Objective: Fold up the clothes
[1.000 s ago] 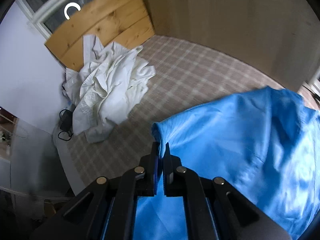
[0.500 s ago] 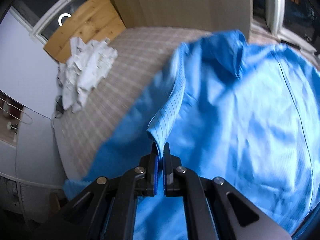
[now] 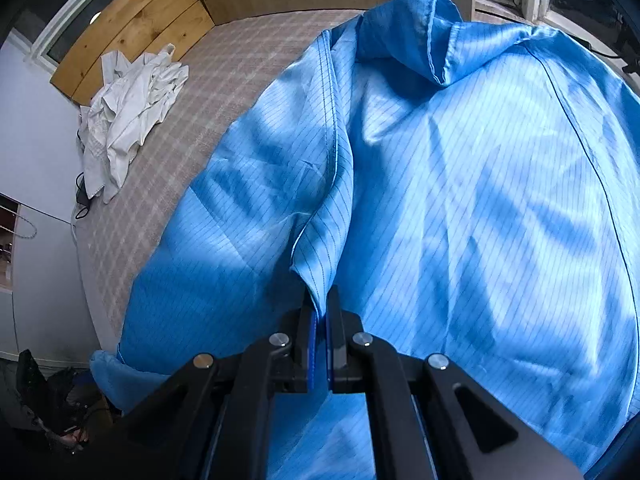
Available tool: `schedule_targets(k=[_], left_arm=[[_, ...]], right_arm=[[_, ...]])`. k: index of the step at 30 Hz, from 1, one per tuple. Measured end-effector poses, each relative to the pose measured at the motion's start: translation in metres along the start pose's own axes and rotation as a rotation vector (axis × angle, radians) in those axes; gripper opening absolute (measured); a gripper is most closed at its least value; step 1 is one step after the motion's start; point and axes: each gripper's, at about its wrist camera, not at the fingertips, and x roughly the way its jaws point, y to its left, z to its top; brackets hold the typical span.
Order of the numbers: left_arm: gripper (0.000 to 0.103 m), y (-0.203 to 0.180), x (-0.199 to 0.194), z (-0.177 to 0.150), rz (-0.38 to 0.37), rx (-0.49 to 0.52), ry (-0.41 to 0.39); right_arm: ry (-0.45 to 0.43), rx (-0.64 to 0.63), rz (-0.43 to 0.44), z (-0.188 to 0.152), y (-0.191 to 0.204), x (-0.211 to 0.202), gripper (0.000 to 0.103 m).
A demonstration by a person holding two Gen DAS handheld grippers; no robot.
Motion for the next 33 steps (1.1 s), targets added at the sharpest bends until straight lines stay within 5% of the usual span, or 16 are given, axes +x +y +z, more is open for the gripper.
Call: schedule_targets(k=[3,6,7,8,18,24,27,29,33], left_arm=[[0.040,0.000,0.008,0.006,0.007,0.018,0.009],[0.024,-0.001,0.013,0.006,0.000,0.035,0.000],[0.006,-0.002,0.013,0.005,0.003,0.046,0.005],[0.003,-0.004,0.011,0.004,-0.008,0.059,0.009],[0.003,-0.069,-0.033,-0.056,-0.059,0.187,0.022],[0.007,-0.091,0.029,-0.105,-0.061,0.182,0.241],[0.013,-0.084,0.002,-0.112,-0.054,0.167,0.186],[0.027,-0.068,-0.021,-0.106,-0.013,0.141,0.125],[0.028,-0.034,-0.044,-0.090,0.059,0.084,0.075]], right_arm=[[0.000,-0.001,-0.001,0.001,0.001,-0.002,0.003],[0.002,-0.002,-0.002,0.001,0.002,-0.002,0.003],[0.003,-0.002,-0.002,0.001,0.002,-0.002,0.003],[0.003,-0.001,-0.001,0.001,0.002,-0.002,0.003],[-0.012,0.008,0.046,0.000,-0.001,-0.012,0.003],[0.017,-0.019,-0.002,0.000,-0.001,0.002,0.003],[0.028,-0.056,-0.034,0.000,0.005,0.004,0.004],[0.034,-0.065,-0.037,0.000,0.007,-0.001,0.004],[0.033,-0.114,-0.089,-0.007,0.015,-0.023,0.008]])
